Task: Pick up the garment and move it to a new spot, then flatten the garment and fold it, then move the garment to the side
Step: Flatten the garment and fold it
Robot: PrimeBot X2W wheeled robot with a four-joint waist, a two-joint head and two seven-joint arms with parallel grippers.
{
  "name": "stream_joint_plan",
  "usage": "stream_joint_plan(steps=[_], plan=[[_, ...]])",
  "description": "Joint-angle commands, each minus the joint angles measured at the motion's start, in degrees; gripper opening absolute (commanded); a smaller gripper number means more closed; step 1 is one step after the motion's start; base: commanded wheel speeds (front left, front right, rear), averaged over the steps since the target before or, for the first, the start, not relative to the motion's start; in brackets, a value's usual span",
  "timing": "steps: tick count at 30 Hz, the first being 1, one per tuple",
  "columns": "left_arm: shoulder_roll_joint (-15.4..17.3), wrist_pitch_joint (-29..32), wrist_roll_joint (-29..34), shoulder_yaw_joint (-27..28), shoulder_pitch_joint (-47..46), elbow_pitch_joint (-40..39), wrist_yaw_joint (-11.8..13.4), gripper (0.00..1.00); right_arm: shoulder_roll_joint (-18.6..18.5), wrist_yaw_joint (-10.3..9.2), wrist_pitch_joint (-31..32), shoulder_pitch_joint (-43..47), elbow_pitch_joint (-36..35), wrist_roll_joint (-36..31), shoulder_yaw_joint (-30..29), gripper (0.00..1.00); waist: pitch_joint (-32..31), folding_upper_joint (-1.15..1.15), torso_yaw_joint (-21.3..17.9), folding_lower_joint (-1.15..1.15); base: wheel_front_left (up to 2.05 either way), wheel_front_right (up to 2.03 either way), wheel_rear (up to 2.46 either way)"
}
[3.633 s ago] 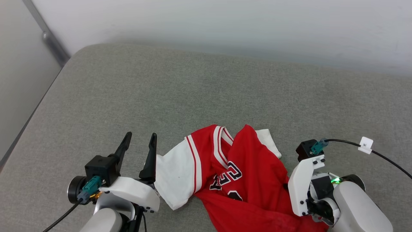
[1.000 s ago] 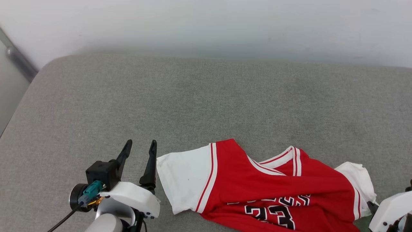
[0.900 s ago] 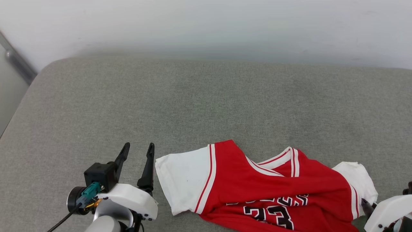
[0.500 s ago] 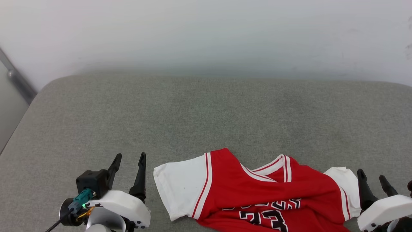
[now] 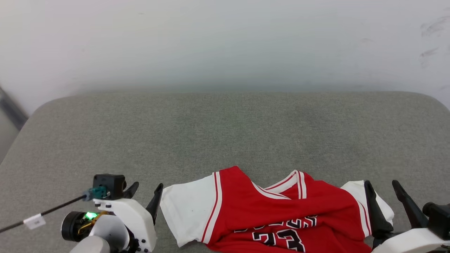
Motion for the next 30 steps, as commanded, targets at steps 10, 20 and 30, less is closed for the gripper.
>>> stream_joint_plan(steps=[10, 20, 30], plan=[[6.0, 26.8, -5.7, -5.2, -12.1, 6.6, -7.1, 1.0, 0.7, -0.02, 1.1, -1.4, -5.8, -0.2, 3.7, 1.0, 9.0, 0.0, -5.8, 0.0, 0.0, 0.0, 0.0], [3.7, 35.0, -8.2, -8.2, -16.8, 16.8, -11.0, 1.0, 1.0, -0.02, -0.9, -4.5, -2.4, 0.9, 4.6, 1.0, 14.1, 0.0, -7.9, 0.0, 0.0, 0.0, 0.0], [0.5, 27.7, -6.6, -7.6, -16.2, 19.3, -9.6, 0.0, 1.1, -0.02, 0.7, -4.7, -1.0, 2.6, 2.1, 1.0, 11.9, 0.0, -6.5, 0.0, 0.0, 0.0, 0.0]])
